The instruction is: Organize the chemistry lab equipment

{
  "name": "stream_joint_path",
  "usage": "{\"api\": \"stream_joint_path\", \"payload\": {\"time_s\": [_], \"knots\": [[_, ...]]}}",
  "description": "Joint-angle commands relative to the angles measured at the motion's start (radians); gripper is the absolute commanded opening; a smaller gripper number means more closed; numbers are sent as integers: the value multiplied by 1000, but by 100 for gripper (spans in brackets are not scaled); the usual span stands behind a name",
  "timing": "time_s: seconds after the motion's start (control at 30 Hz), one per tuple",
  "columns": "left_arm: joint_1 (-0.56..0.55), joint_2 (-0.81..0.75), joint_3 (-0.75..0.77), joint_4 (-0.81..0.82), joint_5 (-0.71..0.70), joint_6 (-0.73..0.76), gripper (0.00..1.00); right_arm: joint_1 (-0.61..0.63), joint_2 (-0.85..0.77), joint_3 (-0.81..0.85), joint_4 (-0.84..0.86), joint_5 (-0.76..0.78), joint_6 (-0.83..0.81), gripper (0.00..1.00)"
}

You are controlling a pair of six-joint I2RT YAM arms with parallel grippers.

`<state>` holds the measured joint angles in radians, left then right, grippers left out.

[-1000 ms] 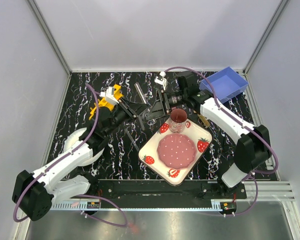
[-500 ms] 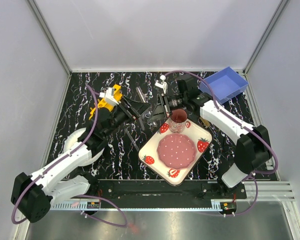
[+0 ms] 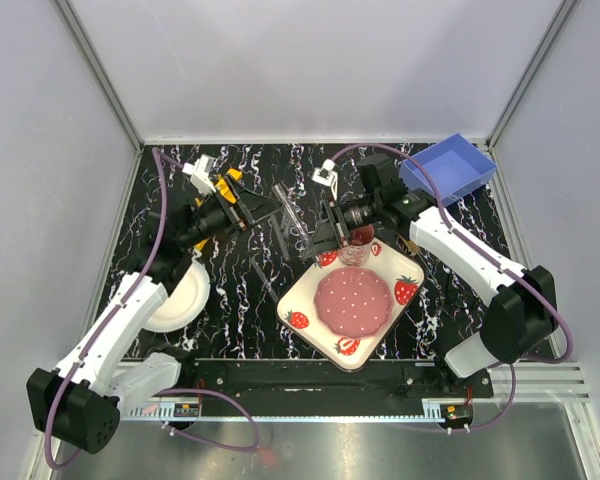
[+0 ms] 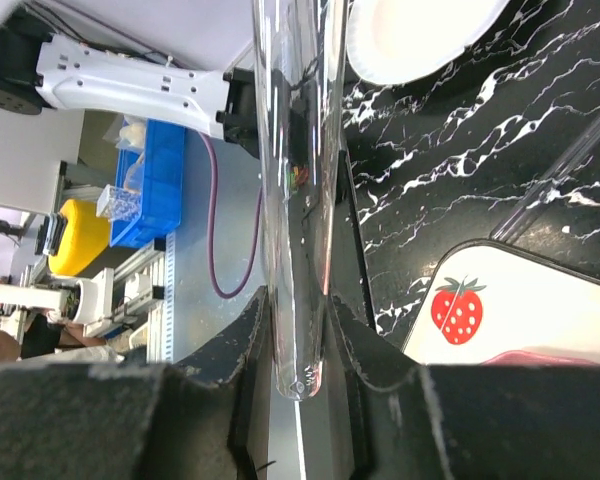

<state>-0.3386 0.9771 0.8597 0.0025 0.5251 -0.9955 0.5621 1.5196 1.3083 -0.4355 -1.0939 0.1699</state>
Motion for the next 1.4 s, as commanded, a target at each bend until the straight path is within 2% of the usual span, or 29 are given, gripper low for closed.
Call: {"api": "stream_joint_path", "payload": {"time_s": [0.0, 0.13, 0.23, 0.37, 0.57, 0.8, 0.87, 1.03, 1.17, 1.23, 1.37], "knots": [[3, 21, 79, -6, 190, 5, 99, 28, -27, 23, -75, -1, -122, 16], [3, 40, 114, -10, 197, 30, 97, 47, -10, 40, -111, 9, -161, 16], [3, 73, 157, -84, 188, 90, 92, 65, -3, 57, -154, 29, -211, 16], [1, 103, 209, -194, 187, 155, 74, 75, 7, 68, -175, 48, -236, 16], [1, 117, 254, -301, 184, 228, 61, 76, 11, 77, -190, 55, -254, 16], [1, 117, 257, -302, 193, 229, 44, 87, 19, 85, -210, 66, -279, 17], [3, 112, 257, -282, 210, 213, 36, 87, 17, 88, -216, 74, -285, 17], [1, 101, 260, -262, 243, 193, 29, 87, 11, 85, -220, 81, -293, 19], [1, 84, 251, -263, 242, 187, 17, 87, 5, 85, -226, 94, -303, 23], [3, 72, 246, -263, 230, 182, 15, 87, -2, 91, -232, 101, -306, 31], [15, 55, 254, -301, 167, 199, 13, 85, -27, 106, -273, 144, -358, 67]]}}
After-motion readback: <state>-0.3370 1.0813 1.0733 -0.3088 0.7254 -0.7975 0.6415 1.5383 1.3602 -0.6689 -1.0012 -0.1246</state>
